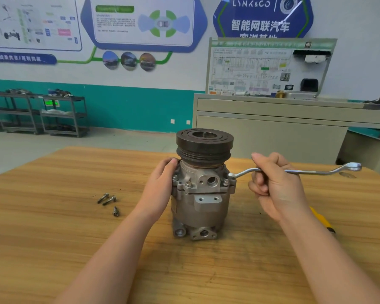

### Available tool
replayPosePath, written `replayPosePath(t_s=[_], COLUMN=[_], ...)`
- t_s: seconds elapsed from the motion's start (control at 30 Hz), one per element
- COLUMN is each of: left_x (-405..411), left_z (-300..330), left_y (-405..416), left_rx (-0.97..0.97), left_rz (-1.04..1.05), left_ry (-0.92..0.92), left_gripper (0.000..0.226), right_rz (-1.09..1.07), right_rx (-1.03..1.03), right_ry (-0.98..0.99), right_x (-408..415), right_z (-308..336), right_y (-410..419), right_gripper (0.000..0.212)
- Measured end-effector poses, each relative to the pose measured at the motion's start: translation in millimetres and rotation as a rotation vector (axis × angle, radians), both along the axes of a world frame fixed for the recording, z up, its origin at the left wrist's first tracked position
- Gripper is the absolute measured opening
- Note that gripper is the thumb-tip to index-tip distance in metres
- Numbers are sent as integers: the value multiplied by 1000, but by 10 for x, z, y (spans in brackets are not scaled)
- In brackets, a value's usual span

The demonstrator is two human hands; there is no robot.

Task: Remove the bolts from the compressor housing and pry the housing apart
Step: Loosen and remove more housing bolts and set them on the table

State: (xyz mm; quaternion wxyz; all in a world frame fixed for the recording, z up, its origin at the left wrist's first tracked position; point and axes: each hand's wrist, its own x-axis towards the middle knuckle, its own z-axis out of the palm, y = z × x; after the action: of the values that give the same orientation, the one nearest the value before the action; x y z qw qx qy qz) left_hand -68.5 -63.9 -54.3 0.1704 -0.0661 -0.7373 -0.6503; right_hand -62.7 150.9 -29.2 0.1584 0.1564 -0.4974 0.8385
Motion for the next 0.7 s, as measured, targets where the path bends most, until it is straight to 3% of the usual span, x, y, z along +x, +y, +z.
replayPosePath(t_s=[0.13, 0.23, 0.37, 0.47, 0.63, 0.7], left_x=[10, 16, 21, 16, 15, 24], left_z=[6, 8, 8, 1, -1, 4], left_y=[6, 14, 22, 25, 30, 32], left_rx=[11, 23, 31, 36, 38, 33], left_rz=[-3, 3, 23, 27, 28, 26], left_ry=[-7, -3, 12, 18, 23, 21], left_gripper=[30, 31, 22, 22, 21, 21], right_rz=[-122, -257, -507, -575, -566, -493], right_rx=[160, 286, 503, 573, 387, 249], right_ry=[120, 210, 486, 651, 490, 372], right_x=[75, 158, 345, 451, 422, 358], right_z=[-32, -33, -75, -136, -191, -167], right_y=[-71, -105, -260, -432, -412, -345], right_gripper=[52, 42, 44, 42, 60, 53])
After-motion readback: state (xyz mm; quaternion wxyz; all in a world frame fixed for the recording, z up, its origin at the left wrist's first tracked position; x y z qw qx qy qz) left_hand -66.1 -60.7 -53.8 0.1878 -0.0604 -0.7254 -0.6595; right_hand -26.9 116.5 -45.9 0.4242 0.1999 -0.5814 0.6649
